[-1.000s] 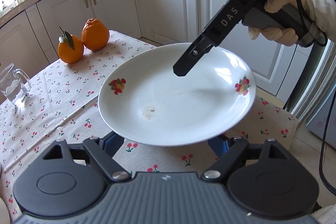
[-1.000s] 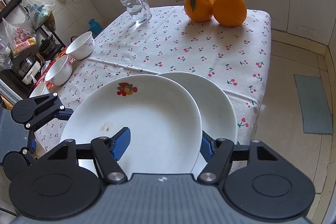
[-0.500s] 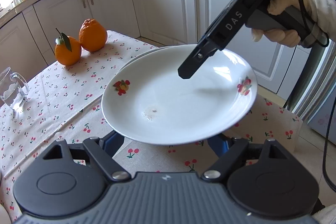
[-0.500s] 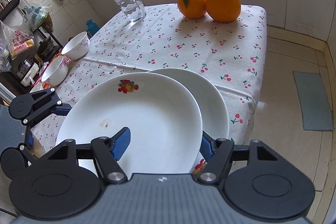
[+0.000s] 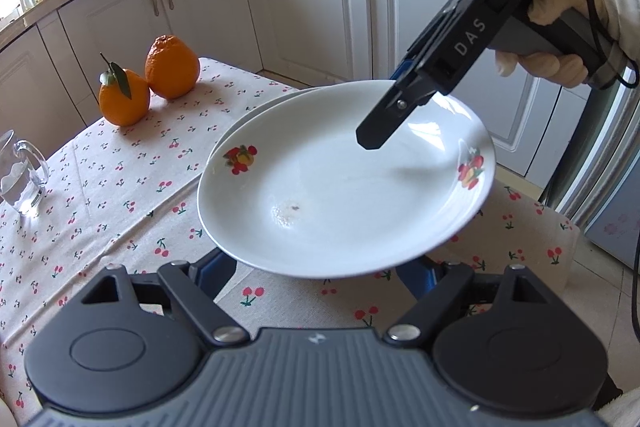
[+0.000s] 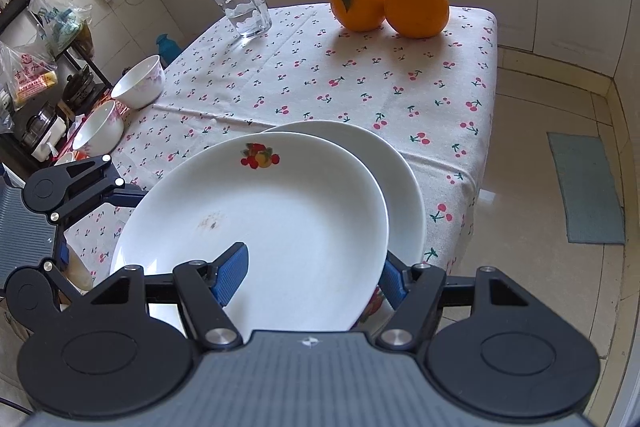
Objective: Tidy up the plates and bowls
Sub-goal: 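Lift the fruit-print plate with the right gripper and carry it toward the plate stack, then lower the plate onto the stack and open the right gripper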
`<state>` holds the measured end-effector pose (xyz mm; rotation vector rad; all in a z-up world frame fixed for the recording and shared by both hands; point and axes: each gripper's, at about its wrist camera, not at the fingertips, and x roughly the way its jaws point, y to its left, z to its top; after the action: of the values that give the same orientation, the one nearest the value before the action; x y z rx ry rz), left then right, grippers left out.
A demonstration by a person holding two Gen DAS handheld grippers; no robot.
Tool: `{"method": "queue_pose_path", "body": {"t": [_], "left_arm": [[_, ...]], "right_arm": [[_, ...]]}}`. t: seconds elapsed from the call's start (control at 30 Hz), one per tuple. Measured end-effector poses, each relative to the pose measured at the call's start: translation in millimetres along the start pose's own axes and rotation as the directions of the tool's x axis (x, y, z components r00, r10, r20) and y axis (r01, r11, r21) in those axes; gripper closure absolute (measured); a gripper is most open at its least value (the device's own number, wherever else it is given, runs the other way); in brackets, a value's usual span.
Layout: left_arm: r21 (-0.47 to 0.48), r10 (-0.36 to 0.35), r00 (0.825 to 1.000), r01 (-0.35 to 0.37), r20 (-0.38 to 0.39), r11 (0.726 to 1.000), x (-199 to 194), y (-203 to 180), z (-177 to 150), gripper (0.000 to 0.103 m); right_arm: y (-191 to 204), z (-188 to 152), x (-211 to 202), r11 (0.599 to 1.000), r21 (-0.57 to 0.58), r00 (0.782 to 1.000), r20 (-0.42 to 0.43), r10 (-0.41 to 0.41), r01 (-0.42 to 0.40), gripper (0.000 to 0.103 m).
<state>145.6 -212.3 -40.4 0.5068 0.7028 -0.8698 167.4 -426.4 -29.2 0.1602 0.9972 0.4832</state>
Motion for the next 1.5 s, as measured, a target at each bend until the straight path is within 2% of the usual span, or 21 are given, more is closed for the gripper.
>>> {"method": "queue_pose_path", "body": {"t": [0.8,1.5], "left_arm": [[-0.012,-0.003,1.000,0.003,0.031,1.000,-5.6,1.8,0.0,0.015],[-0.039,-0.011,0.999,0.013,0.036,0.999,-4.3,7.1,-5.3,0.015]], "right_arm": [[11.2,-11.4,-17.3,0.998,0.019,0.998,0.013,-0.060,0.060,0.025],[29.9,-14.5,-14.1,0.980,0.031,0.980,-0.032,-0.195,0.195,0.022]]}}
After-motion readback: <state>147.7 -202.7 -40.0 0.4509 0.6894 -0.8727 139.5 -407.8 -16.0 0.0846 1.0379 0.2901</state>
